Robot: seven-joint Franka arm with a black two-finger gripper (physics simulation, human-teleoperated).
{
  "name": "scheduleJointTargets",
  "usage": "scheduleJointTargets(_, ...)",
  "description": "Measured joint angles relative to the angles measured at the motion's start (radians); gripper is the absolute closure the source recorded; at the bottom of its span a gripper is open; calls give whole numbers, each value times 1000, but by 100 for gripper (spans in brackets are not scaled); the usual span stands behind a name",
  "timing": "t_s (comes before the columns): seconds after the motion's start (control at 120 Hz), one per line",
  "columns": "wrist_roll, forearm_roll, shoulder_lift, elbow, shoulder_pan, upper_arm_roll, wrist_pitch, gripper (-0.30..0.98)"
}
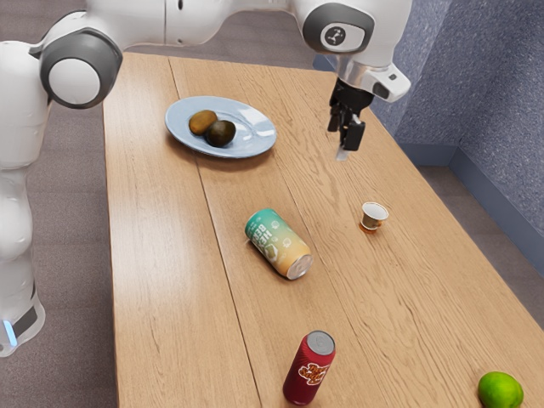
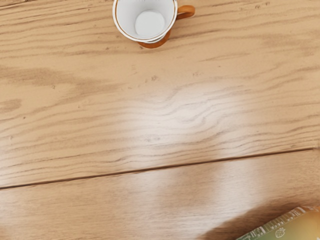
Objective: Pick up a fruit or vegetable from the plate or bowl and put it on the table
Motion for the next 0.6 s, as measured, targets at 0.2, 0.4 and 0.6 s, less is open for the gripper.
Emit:
scheduleJointTargets(0.2,-13,-62,-140,-202,-7,166,-16,0)
scheduleJointTargets(0.4,-52,-133,-369,-499,15,337,2,0)
scheduleJointTargets(0.6,-84,-183,-414,-638,80,408,36,0)
